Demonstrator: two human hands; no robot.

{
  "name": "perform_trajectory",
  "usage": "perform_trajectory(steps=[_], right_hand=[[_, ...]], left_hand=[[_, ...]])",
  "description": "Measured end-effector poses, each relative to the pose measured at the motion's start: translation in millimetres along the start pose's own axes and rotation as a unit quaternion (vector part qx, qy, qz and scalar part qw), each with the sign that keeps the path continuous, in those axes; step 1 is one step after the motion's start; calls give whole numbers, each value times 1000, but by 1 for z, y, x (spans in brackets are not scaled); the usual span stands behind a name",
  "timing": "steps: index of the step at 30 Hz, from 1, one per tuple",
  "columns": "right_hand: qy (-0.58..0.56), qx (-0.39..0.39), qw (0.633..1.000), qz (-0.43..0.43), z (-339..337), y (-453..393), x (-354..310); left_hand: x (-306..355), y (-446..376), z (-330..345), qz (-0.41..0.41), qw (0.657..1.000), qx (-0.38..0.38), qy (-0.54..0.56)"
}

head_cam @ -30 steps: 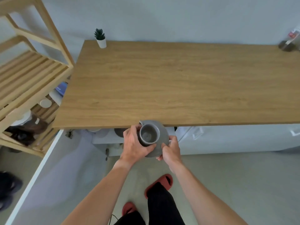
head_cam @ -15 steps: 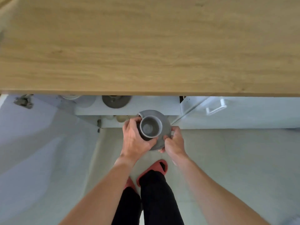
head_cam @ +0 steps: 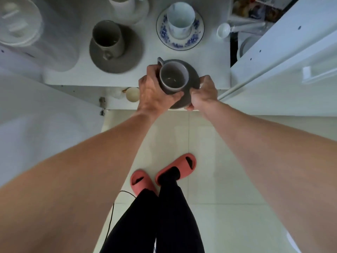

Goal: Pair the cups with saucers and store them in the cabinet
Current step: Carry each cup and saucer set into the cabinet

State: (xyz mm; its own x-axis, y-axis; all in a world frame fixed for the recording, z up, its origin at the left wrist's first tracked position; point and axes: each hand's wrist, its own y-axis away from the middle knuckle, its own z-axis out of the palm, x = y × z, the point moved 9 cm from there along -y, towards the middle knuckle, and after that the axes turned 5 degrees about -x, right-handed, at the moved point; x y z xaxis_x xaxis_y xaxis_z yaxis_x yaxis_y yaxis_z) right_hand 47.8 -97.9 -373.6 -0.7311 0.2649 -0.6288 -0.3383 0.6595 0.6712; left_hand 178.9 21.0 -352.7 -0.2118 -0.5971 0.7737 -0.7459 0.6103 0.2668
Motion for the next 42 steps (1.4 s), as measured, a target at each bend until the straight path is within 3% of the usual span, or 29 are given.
perform_trajectory(steps=[19,29,37,42], right_hand=[[-31,4,999,-14,-19,-62,-55],[51,47,996,-52,-24,-81,-60],[106,90,988,-74,-18,-45,-53],[152,52,984,-76,1,14,-37]], left_hand=[[21,-77,1,17,999,39,25],[21,-81,-4,23,999,45,20],[24,-53,-11,26,997,66,10],[18,-6,-36,-22,998,62,-9]])
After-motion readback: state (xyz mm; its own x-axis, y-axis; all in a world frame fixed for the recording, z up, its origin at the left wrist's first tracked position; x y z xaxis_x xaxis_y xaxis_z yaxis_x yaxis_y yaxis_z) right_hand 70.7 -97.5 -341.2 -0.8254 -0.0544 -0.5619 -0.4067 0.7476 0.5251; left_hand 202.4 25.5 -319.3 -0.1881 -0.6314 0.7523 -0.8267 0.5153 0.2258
